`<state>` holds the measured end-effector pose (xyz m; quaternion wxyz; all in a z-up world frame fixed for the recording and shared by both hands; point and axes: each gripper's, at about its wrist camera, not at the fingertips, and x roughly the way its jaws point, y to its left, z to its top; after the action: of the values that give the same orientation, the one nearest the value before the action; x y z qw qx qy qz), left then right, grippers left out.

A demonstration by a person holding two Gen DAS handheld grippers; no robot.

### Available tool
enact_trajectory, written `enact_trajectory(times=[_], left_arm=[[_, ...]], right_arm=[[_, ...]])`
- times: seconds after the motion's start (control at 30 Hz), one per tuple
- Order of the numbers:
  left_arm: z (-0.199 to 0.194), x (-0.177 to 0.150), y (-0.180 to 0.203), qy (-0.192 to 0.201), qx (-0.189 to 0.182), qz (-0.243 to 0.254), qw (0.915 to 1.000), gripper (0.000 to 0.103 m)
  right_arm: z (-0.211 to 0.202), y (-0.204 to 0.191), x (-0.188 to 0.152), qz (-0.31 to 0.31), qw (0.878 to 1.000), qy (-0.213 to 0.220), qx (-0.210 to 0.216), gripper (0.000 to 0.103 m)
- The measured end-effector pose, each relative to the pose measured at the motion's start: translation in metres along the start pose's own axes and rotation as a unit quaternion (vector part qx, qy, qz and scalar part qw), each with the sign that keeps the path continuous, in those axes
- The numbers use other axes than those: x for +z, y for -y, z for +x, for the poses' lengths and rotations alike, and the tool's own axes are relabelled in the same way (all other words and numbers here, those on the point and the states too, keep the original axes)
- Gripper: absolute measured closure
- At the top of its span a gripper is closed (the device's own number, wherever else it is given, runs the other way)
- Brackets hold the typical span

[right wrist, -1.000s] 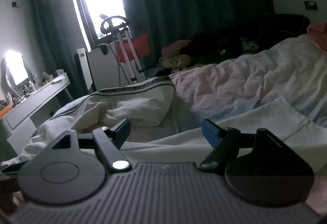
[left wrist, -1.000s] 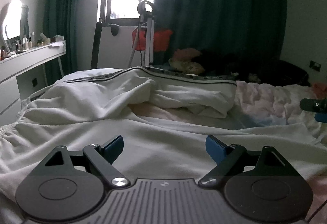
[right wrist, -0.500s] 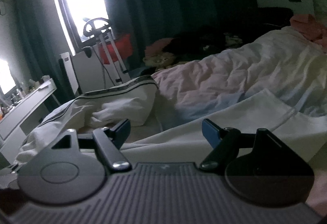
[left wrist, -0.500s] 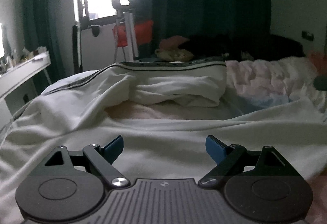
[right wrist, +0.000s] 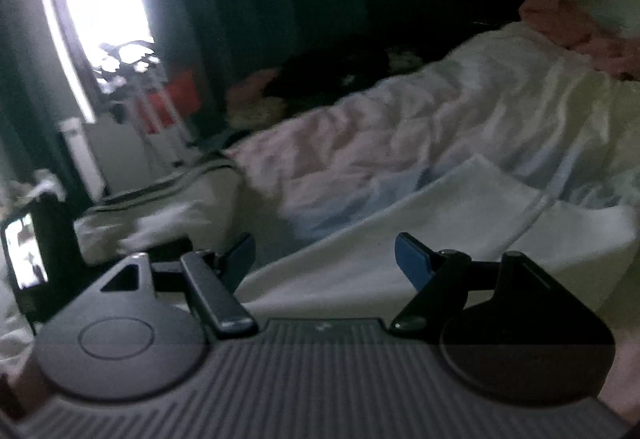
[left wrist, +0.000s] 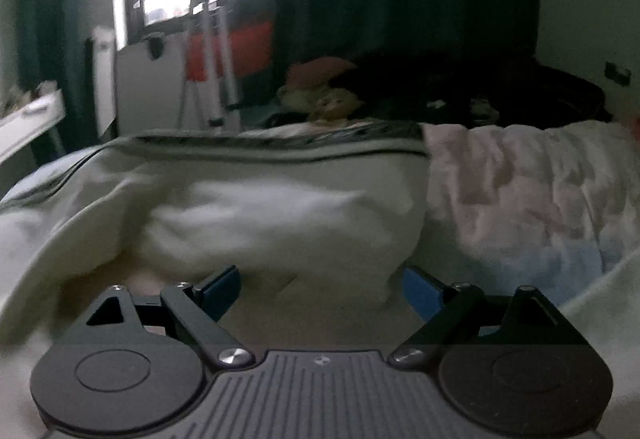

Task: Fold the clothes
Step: 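Grasp the sweatpants cuff again with the left gripper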

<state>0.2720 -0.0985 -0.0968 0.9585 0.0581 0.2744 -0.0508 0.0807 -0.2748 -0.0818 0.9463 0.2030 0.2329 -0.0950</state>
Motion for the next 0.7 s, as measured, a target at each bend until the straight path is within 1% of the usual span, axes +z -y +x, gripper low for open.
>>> enact_trajectory(times=[0.1,0.13,0.2,0.23,0.27,0.3,0.33,0.37,0.4,0.43,0.47,0.5,0.53,0.6,0.63,0.7], left_arm=[[0.034,0.010,0.027,0.006,0.003,0.047,0.9989,0.009],[0.044,0.011,0.037,0.012,0.016,0.070,0.9974,0.006],[0.065,0.011,0.054,0.014,0.047,0.118,0.9919,0.009],[0.076,0.012,0.060,0.006,0.058,0.137,0.9889,0.024],[0.085,0.015,0.061,-0.010,0.059,0.146,0.9875,0.044],[0.092,0.019,0.060,-0.025,0.053,0.149,0.9871,0.050],[0.095,0.024,0.056,-0.031,0.043,0.145,0.9880,0.062],[0.093,0.031,0.048,-0.029,0.028,0.133,0.9903,0.071],[0.089,0.040,0.038,-0.029,0.011,0.116,0.9928,0.075],[0.084,0.050,0.024,-0.030,-0.008,0.091,0.9954,0.080],[0.078,0.061,0.008,-0.032,-0.027,0.062,0.9972,0.083],[0.072,0.073,-0.008,-0.031,-0.040,0.037,0.9980,0.084],[0.064,0.085,-0.026,-0.022,-0.036,0.020,0.9989,0.085],[0.050,0.105,-0.065,0.009,-0.003,-0.007,0.9999,0.085],[0.046,0.112,-0.086,0.019,0.024,-0.018,0.9994,0.085],[0.050,0.112,-0.126,0.016,0.095,-0.040,0.9946,0.085]], right_arm=[[0.017,0.009,0.000,0.028,1.000,-0.011,-0.006,0.024],[0.023,0.011,-0.001,0.032,0.999,-0.014,-0.011,0.024],[0.034,0.013,-0.004,0.031,0.999,-0.023,-0.019,0.024],[0.038,0.013,-0.006,0.031,0.999,-0.028,-0.021,0.024],[0.042,0.012,-0.008,0.030,0.999,-0.033,-0.022,0.024],[0.045,0.012,-0.009,0.030,0.999,-0.037,-0.024,0.024],[0.049,0.012,-0.011,0.030,0.998,-0.042,-0.026,0.024],[0.051,0.011,-0.012,0.028,0.998,-0.044,-0.026,0.024],[0.051,0.010,-0.013,0.026,0.998,-0.045,-0.025,0.024],[0.052,0.008,-0.014,0.024,0.998,-0.044,-0.025,0.024],[0.052,0.006,-0.015,0.021,0.998,-0.045,-0.025,0.024],[0.053,0.004,-0.015,0.020,0.999,-0.045,-0.024,0.024],[0.053,0.003,-0.016,0.018,0.999,-0.045,-0.023,0.024],[0.054,0.000,-0.016,0.016,0.998,-0.048,-0.023,0.024],[0.054,-0.001,-0.017,0.015,0.998,-0.050,-0.020,0.024],[0.054,-0.004,-0.017,0.012,0.998,-0.052,-0.012,0.024]])
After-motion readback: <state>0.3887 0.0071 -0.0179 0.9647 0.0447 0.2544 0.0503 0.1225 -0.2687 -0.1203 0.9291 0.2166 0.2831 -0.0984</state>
